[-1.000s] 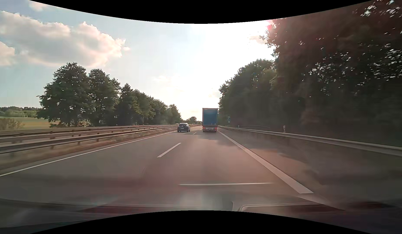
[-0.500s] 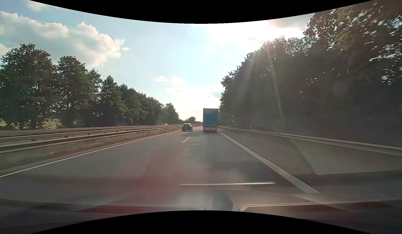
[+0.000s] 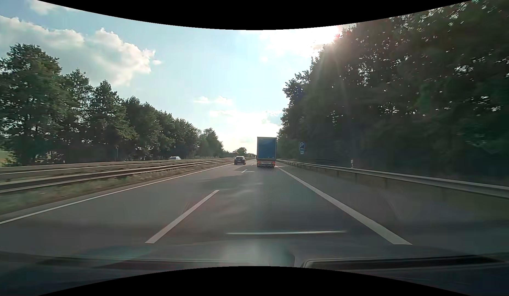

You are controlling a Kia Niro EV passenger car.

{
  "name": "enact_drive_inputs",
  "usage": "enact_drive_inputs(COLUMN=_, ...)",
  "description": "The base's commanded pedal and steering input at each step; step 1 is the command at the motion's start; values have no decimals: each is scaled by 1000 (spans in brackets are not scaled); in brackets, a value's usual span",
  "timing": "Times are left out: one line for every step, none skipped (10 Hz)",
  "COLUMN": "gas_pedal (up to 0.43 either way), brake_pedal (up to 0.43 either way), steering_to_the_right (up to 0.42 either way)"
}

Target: Follow the waypoints while adhering to traffic rules and regulations

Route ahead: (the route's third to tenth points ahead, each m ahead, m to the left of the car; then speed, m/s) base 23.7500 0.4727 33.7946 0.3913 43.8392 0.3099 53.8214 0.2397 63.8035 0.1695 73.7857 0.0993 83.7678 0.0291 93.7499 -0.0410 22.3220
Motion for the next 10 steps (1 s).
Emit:
enact_drive_inputs(gas_pedal=240, brake_pedal=0, steering_to_the_right=-1)
enact_drive_inputs(gas_pedal=248, brake_pedal=0, steering_to_the_right=-3)
enact_drive_inputs(gas_pedal=248, brake_pedal=0, steering_to_the_right=-3)
enact_drive_inputs(gas_pedal=260, brake_pedal=0, steering_to_the_right=-3)
enact_drive_inputs(gas_pedal=260, brake_pedal=0, steering_to_the_right=-4)
enact_drive_inputs(gas_pedal=268, brake_pedal=0, steering_to_the_right=-4)
enact_drive_inputs(gas_pedal=268, brake_pedal=0, steering_to_the_right=-3)
enact_drive_inputs(gas_pedal=280, brake_pedal=0, steering_to_the_right=-2)
enact_drive_inputs(gas_pedal=280, brake_pedal=0, steering_to_the_right=-1)
enact_drive_inputs(gas_pedal=280, brake_pedal=0, steering_to_the_right=-1)
